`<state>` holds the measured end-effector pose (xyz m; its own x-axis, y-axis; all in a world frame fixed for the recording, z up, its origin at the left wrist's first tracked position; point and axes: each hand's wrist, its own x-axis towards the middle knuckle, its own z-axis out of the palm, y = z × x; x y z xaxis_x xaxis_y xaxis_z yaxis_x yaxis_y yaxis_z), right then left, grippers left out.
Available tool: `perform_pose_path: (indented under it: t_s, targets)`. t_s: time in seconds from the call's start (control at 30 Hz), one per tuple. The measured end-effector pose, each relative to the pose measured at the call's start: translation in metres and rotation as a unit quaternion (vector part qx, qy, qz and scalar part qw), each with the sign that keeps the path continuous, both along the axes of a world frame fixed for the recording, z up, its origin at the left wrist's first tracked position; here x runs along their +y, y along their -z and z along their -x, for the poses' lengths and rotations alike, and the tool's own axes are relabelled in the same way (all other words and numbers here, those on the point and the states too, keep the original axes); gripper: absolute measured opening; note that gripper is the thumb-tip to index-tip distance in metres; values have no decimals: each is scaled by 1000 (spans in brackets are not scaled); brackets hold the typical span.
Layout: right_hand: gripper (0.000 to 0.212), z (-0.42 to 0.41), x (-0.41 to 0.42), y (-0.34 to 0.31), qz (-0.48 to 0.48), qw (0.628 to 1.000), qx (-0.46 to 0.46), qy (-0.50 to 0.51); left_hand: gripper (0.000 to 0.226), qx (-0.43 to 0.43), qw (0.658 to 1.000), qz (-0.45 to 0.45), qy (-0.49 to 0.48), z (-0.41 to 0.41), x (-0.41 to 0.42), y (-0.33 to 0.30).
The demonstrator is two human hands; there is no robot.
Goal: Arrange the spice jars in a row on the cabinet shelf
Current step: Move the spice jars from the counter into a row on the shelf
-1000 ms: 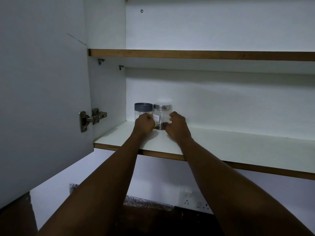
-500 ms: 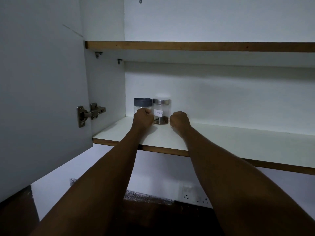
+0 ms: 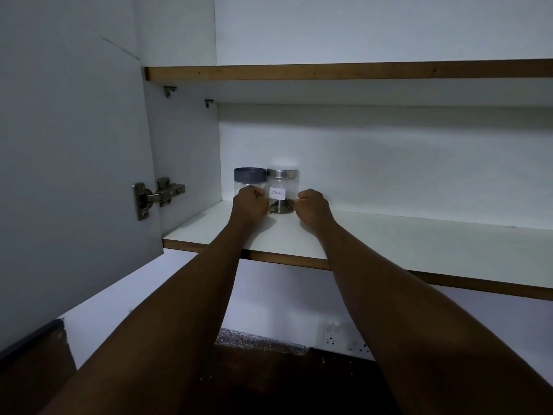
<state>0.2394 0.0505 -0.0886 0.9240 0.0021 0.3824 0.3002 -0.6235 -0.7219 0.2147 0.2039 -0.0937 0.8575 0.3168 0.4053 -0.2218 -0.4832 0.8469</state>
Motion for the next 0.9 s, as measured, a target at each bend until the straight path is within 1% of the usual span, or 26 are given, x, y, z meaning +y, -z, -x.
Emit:
perform_pose_path:
  t_s: [0.1, 0.17, 0.2, 0.27, 0.3, 0.33, 0.37, 0.4, 0.43, 0.47, 0.5, 0.53, 0.57, 0.63, 0.67, 0.73, 0.77, 0.83, 0.87, 0.9]
  targets:
    - [38, 0, 0, 1, -9, 1000, 9, 7, 22, 0, 1000, -5, -1, -1, 1, 1]
    - [21, -2, -1, 2, -28, 1000, 7, 9, 17, -1, 1000, -3, -5, -1, 1, 1]
    - [19, -4, -2, 4, -40, 999, 8, 11, 17, 0, 1000, 2, -7, -1, 1, 1]
    - [38, -6, -4, 6, -63, 998, 10, 22, 21, 2, 1000, 20, -12, 0, 3, 1]
    - [38, -4, -4, 6, -73, 997, 8, 28, 20, 2, 999, 31, -13, 1, 2, 1]
    - [30, -3, -5, 6, -83, 996, 6, 40, 19, 1, 999, 41, -11, 3, 2, 2]
    - [13, -3, -6, 6, -93, 994, 2, 56, 21, 1, 999, 43, -11, 4, 2, 2]
    - [6, -2, -6, 4, -104, 992, -5, 73, 24, 1, 999, 37, -9, 4, 2, 2]
    - [12, 1, -6, 2, -115, 989, -10, 89, 24, 2, 1000, 25, -7, 7, 0, 2]
    - [10, 5, -5, 1, -111, 989, -14, 97, 24, 4, 1000, 7, -6, 11, -2, 1]
    - [4, 10, -4, -3, -100, 991, -19, 92, 24, 0, 1000, -22, -3, 16, -4, -4]
    - [9, 17, -3, -2, -84, 992, -18, 88, 24, -1, 998, -63, 1, 23, -9, -5]
    - [19, 24, -3, -2, -57, 995, -17, 79, 24, 1, 994, -113, 3, 29, -13, -7]
    - [33, 43, -4, 3, 6, 998, -15, 56, 26, 15, 976, -216, 10, 45, -29, -8]
    - [35, 53, -5, 4, 24, 999, -18, 44, 27, 21, 966, -257, 16, 52, -38, -7]
    - [29, 71, -11, 6, 52, 998, -24, 33, 24, 24, 945, -324, 30, 70, -56, -4]
    - [23, 85, -21, 8, 69, 996, -33, 35, 20, 11, 940, -340, 29, 81, -69, 0]
    - [12, 112, -40, 15, 94, 992, -69, 47, 14, -33, 942, -333, -2, 106, -90, 15]
    - [13, 126, -53, 23, 103, 986, -113, 60, 14, -72, 946, -315, -17, 120, -102, 25]
    - [16, 143, -67, 35, 99, 978, -170, 64, 16, -124, 952, -281, -7, 135, -116, 39]
